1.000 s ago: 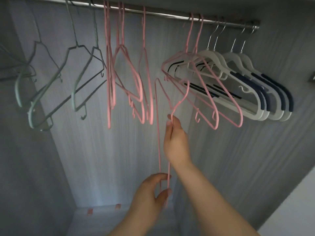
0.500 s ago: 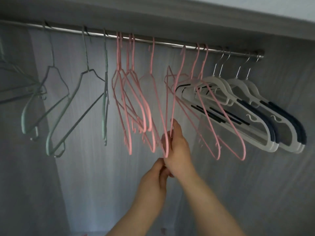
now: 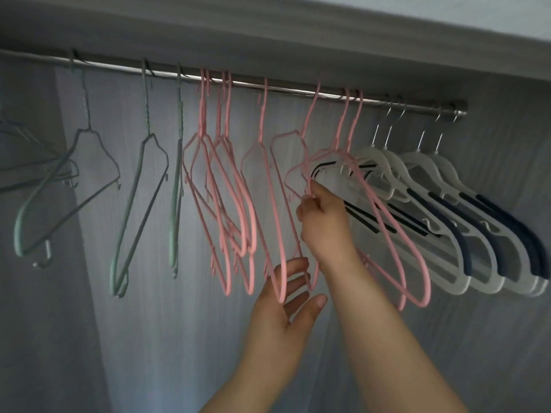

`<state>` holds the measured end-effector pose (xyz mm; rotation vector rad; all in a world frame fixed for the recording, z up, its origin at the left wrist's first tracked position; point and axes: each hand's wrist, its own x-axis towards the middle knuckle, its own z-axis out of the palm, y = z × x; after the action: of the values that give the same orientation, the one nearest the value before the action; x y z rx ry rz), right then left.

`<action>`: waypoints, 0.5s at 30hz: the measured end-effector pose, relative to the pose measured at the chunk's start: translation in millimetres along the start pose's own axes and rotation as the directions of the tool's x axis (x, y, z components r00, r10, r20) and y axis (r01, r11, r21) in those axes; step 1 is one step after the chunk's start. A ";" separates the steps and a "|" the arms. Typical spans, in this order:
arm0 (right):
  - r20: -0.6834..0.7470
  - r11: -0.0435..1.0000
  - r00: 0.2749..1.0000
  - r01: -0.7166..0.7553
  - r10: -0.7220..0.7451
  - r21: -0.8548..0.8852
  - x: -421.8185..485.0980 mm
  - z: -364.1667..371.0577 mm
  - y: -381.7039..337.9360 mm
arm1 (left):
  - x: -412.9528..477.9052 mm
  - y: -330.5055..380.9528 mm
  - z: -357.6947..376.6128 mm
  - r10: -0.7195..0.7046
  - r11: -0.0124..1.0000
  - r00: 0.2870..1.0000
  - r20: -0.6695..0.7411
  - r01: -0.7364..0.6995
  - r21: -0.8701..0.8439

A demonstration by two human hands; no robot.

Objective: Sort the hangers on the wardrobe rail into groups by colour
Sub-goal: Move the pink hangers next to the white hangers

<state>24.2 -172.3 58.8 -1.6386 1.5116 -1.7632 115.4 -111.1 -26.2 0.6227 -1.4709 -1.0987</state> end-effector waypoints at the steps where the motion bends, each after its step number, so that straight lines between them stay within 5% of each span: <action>1: 0.010 1.000 1.000 -0.007 0.007 0.000 0.1 2.0 2.5 | -0.2 -1.3 -2.6 -0.009 1.000 1.000 -0.004 0.009 -0.021; 8: -0.022 0.985 0.997 -0.071 0.069 -0.155 -19.4 3.1 10.6 | -11.7 -4.6 -24.0 -0.112 0.973 0.994 0.004 0.111 -0.203; 12: -0.146 0.845 0.904 0.305 -0.403 -0.440 -46.8 -0.3 -19.1 | -14.6 -7.1 -26.9 -0.233 0.889 0.973 -0.003 0.211 -0.406; 15: 0.052 0.912 0.948 0.316 -0.314 -0.261 -64.5 8.0 -48.9 | -14.2 -3.0 -25.7 -0.365 0.762 0.930 0.038 0.322 -0.562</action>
<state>71.1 -105.9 62.0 -2.1255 1.6114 -1.7613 142.4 -107.5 -37.4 0.5093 -0.9025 -1.6956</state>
